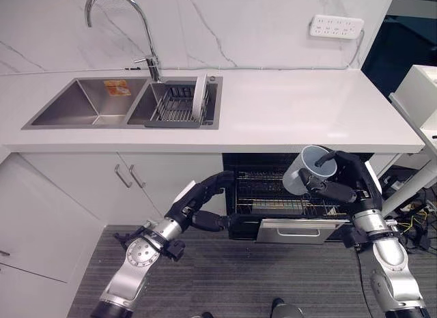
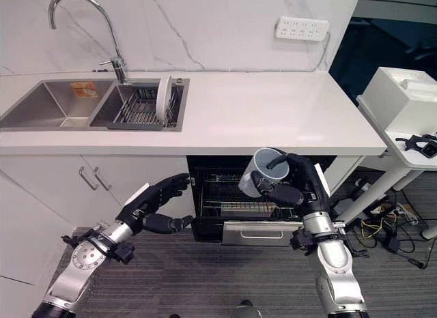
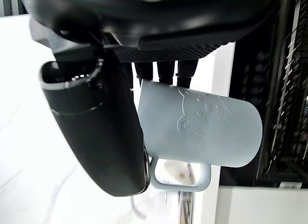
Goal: Place the dishes in the dishwasher.
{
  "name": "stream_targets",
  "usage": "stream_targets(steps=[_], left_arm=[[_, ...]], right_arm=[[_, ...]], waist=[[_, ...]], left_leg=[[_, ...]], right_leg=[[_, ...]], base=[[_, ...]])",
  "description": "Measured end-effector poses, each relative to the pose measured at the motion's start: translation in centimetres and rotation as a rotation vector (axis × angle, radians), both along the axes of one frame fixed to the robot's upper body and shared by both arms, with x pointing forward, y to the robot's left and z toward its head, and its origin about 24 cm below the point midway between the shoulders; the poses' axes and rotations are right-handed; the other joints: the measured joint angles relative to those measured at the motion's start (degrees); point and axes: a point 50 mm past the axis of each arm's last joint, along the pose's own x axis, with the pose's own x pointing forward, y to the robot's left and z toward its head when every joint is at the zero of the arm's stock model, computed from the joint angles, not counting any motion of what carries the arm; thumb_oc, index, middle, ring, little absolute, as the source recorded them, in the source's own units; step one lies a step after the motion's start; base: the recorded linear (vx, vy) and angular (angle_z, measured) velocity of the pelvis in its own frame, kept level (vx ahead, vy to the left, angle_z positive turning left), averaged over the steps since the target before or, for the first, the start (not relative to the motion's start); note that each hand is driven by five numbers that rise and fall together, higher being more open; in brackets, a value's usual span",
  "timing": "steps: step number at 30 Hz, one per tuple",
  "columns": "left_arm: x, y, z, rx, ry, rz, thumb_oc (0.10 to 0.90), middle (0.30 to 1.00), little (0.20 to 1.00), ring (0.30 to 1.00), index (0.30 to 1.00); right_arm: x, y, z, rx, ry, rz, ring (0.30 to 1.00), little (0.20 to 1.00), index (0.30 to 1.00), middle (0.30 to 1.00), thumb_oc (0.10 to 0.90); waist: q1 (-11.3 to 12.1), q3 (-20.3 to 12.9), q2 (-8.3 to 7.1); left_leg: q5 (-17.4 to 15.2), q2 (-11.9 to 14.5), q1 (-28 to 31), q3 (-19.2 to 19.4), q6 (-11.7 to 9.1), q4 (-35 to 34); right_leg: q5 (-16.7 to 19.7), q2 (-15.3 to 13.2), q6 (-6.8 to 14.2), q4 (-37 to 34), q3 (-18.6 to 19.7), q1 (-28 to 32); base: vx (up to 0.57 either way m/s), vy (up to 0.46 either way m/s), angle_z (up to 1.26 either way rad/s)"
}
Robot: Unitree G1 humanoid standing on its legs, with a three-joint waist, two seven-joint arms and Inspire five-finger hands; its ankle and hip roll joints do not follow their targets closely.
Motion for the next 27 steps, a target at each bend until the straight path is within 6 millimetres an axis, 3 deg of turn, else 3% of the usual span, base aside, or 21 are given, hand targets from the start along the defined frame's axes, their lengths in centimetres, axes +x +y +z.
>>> stream_targets(steps=[7,13,19,27], left_arm=[[-0.4,0.2,-0.8,0.204,-0.007,-0.033,0.8,0.9,0.9,0.9,0.9],[-0.4,0.8,-0.5,0.39,-0.05,-0.075,0.8,0.9,0.9,0.9,0.9],[0.6,-1.1,0.1,0.526,-0.125,-0.2,0.8,0.9,0.9,0.9,0.9],[1.4,-2.9,1.3,0.607,-0.252,-0.274,0.8,0.9,0.9,0.9,0.9]], right_arm=[[-0.1,-1.7,-2.7,0.003,0.109,-0.117,0.3,0.3,0.3,0.3,0.4],[-0.2,-2.1,-3.4,0.0,0.144,-0.134,0.3,0.3,0.3,0.3,0.4],[0.0,-3.0,-4.2,-0.006,0.188,-0.169,0.3,0.3,0.3,0.3,0.4],[0.6,-5.7,-2.8,-0.083,0.189,-0.24,0.3,0.3,0.3,0.3,0.4]], waist=[[0.1,0.0,0.11],[0.0,0.0,0.28],[0.2,0.2,0.89],[-0.2,3.4,4.41]], left_leg=[[0.2,0.5,0.7,0.5,0.1,-0.1],[0.2,1.2,1.6,1.0,-0.2,-0.2],[0.2,1.3,1.0,0.7,-0.3,0.0],[0.6,1.2,1.0,0.8,-0.3,-0.4]], right_leg=[[0.0,0.9,-0.1,0.0,0.2,0.2],[0.1,1.5,-0.4,-0.7,0.2,1.2],[0.3,1.6,-0.7,-1.1,-0.1,1.0],[0.5,1.6,-0.6,-0.9,-0.1,0.9]], base=[[0.07,-0.029,-0.05],[0.03,-0.036,-0.05],[-0.01,-0.025,0.02],[0.0,0.0,0.0]])
